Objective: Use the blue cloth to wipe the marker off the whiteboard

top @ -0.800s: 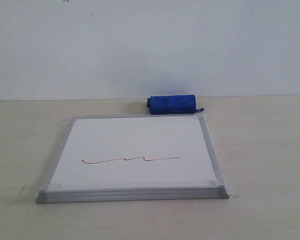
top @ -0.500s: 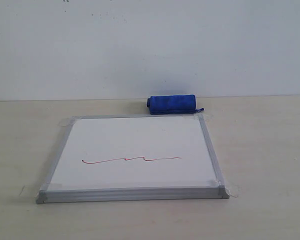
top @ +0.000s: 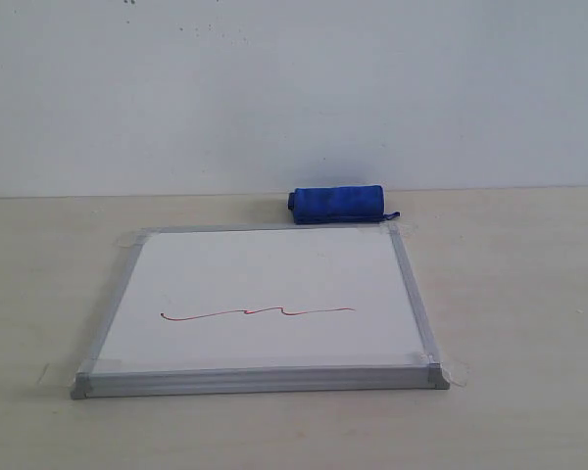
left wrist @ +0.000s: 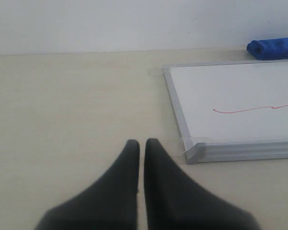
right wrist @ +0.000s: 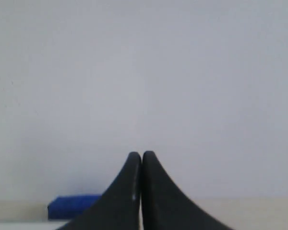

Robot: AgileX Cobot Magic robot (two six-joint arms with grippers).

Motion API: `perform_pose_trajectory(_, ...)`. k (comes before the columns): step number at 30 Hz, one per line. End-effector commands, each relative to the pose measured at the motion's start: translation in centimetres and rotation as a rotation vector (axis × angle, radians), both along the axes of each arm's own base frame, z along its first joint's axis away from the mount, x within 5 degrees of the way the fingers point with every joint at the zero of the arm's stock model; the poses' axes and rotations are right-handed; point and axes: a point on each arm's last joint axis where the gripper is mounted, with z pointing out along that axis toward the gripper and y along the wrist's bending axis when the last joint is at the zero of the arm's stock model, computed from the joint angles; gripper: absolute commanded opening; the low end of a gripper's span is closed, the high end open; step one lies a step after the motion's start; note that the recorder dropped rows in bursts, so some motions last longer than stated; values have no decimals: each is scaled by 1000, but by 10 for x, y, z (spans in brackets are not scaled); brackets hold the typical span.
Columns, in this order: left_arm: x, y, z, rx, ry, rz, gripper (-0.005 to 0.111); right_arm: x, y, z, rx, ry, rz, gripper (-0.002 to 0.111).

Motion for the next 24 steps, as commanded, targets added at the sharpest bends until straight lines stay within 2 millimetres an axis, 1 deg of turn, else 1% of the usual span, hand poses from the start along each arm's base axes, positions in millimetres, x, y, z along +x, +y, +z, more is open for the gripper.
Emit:
perform_pose_trajectory(1,0,-1,1,-6,-9,-7,4,-5,0,12,4,-136,4,0)
perform_pose_trajectory(3,0,-1,1,-6,-9,-7,4,-6,1,14,7,-166,7,0)
perform_pose_trajectory(4,0,-1,1,-6,-9,-7,4,-8,1,18,16,-209,13,0)
perform_pose_trajectory(7,0,-1,1,-6,-9,-7,4,-13,1,26,179,-302,93,0)
perform_pose_trajectory(11,0,-1,1,-6,-9,-7,4,-25,2,40,195,-510,136,0)
perform_pose_trajectory(12,0,-1,1,-6,-9,-7,4,-27,2,42,195,-531,139,0)
perform_pose_trajectory(13,0,-1,1,-6,-9,-7,4,-30,1,52,198,-548,142,0)
perform_pose_trajectory(15,0,-1,1,-6,-9,-7,4,-32,1,72,216,-504,146,0)
perform_pose_trajectory(16,0,-1,1,-6,-9,-7,4,-31,1,86,208,-433,129,0)
perform_pose_trajectory(18,0,-1,1,-6,-9,-7,4,-23,1,102,172,-296,92,0)
perform_pose_trajectory(19,0,-1,1,-6,-9,-7,4,-18,0,116,159,-232,72,0)
perform_pose_trajectory(20,0,-1,1,-6,-9,-7,4,-13,-1,122,159,-156,53,0)
perform_pose_trajectory(21,0,-1,1,-6,-9,-7,4,-9,-1,132,157,-104,38,0)
perform_pose_trajectory(22,0,-1,1,-6,-9,-7,4,3,-2,137,140,1,8,0)
perform_pose_trajectory(23,0,-1,1,-6,-9,-7,4,9,-3,143,124,60,-10,0)
perform_pose_trajectory(24,0,-1,1,-6,-9,-7,4,19,-4,145,109,135,-27,0)
